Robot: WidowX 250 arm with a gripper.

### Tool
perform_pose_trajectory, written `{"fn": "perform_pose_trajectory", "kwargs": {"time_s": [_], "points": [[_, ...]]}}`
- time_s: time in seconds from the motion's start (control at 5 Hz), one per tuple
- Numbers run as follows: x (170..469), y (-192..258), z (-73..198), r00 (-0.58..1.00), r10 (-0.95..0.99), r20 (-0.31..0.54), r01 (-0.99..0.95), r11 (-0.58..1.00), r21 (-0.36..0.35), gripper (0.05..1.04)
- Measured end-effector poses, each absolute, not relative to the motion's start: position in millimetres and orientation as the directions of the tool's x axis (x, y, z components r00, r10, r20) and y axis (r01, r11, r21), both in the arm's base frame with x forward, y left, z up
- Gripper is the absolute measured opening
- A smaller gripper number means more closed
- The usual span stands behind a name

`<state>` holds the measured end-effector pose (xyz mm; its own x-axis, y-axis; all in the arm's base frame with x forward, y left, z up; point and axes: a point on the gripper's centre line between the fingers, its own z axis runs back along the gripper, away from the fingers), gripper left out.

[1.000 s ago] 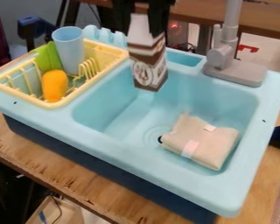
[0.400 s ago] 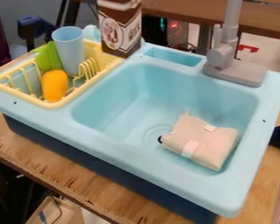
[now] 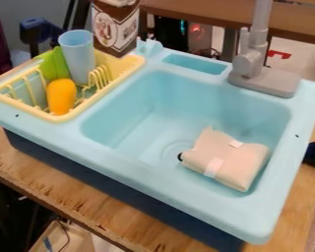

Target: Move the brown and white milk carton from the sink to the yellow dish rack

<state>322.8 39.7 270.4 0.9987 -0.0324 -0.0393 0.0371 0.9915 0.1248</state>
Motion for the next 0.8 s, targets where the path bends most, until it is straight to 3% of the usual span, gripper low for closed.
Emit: {"fn": "perform_pose_trajectory", "kwargs": {"time_s": [0.4, 0.8], "points": [[338.2, 67.7, 252.4, 0.999, 0.001, -0.04, 0.004, 0.993, 0.122, 0.802], [348.9, 64.7, 232.7, 0.998, -0.064, -0.005, 0.064, 0.998, 0.022, 0.802]]}}
